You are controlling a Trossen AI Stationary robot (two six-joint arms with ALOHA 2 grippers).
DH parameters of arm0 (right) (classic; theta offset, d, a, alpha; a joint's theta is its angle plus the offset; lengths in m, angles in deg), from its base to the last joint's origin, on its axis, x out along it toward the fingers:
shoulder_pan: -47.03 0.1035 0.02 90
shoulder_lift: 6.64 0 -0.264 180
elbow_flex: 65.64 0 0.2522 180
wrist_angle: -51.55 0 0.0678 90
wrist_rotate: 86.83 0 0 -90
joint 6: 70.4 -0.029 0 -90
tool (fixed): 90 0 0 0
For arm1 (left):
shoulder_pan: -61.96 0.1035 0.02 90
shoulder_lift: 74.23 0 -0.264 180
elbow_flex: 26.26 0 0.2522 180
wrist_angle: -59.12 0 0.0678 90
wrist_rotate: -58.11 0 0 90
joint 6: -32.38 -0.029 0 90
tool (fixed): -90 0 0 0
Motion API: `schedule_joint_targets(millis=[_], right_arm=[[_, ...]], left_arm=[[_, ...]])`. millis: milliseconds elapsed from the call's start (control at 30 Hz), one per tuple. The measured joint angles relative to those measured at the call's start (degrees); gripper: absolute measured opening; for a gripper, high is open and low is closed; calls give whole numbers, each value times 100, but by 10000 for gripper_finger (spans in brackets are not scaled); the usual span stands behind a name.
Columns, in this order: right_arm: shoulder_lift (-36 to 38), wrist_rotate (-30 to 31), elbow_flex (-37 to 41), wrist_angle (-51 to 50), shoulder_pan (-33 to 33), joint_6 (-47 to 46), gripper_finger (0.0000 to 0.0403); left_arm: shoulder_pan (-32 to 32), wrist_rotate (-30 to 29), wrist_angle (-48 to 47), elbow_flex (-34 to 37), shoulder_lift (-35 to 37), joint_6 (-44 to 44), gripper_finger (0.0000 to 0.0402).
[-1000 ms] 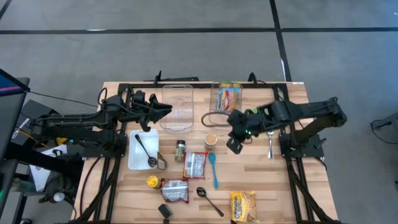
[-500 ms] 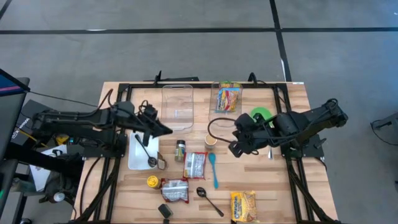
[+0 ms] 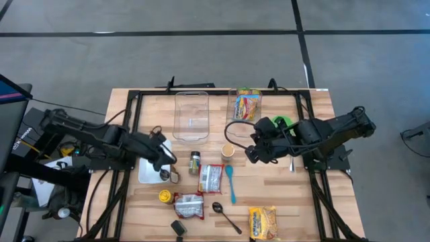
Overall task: Pick & Place Food Item
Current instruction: Put the orange seasoning pack into the left transparent bin
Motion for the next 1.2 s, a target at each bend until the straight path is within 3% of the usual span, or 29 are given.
schedule_joint_targets(millis=[400,567,900,1200], right_arm=[[0,0,2,-125,9,316,0],[0,9,2,-114,47,511,0],[2,268,410,-81,42,669,0],[0,264,654,-77,42,700,0]], left_arm=[[-632,-389,-775,-15,-79,2546,0],[-647,-221,-1566,-483,-632,3358,0],[-652,-354,-3056,-1984,-2134,3582,0],[-646,-355,-3244,-2186,-2986,3645,0]])
